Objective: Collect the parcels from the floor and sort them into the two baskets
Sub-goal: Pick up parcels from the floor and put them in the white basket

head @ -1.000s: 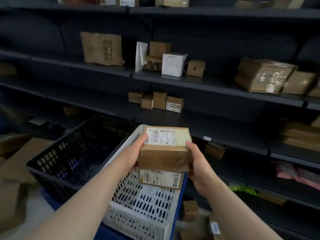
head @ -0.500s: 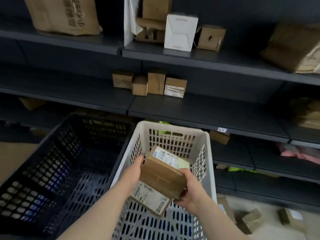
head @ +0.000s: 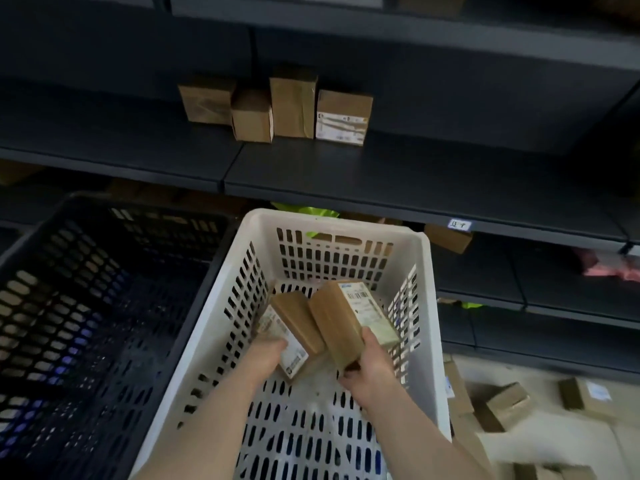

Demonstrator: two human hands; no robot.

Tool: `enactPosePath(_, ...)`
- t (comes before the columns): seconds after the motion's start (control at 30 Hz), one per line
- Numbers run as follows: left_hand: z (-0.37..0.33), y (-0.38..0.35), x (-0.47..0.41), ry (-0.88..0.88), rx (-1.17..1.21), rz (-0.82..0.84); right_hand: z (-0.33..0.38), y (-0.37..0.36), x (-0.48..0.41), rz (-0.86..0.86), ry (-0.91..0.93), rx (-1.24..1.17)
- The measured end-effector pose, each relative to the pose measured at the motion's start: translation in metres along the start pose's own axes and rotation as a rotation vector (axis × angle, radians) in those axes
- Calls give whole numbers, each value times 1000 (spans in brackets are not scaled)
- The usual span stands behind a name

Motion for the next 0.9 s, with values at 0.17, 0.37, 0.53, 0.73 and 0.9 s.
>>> enactPosePath(0.17, 21, -16, -20, 66, 107, 19, -1, -1, -37, -77, 86, 91)
enactPosePath(0.37, 13, -4, -54, -97, 61, -98, -5, -5, -47, -96, 124, 144)
enactPosePath(0.53, -21, 7, -38, -148, -46, -36, -13, -14, -31, -66, 94, 397)
enactPosePath(0.73, -44, 2, 4, -208, -268, -29, -10, -11, 30, -134, 240, 400)
enactPosePath(0.9, -69, -40, 59, -367, -356, 72, 2, 15, 116, -227, 450, 293)
Point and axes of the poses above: each hand's wrist, its own x-axis away from the middle knuckle, its own y-axis out of the back of the hand, z = x × y, the point moved 3 cm from there along -x, towards the middle knuckle, and after that the axes turned 10 degrees about z, right-handed, at the moved point
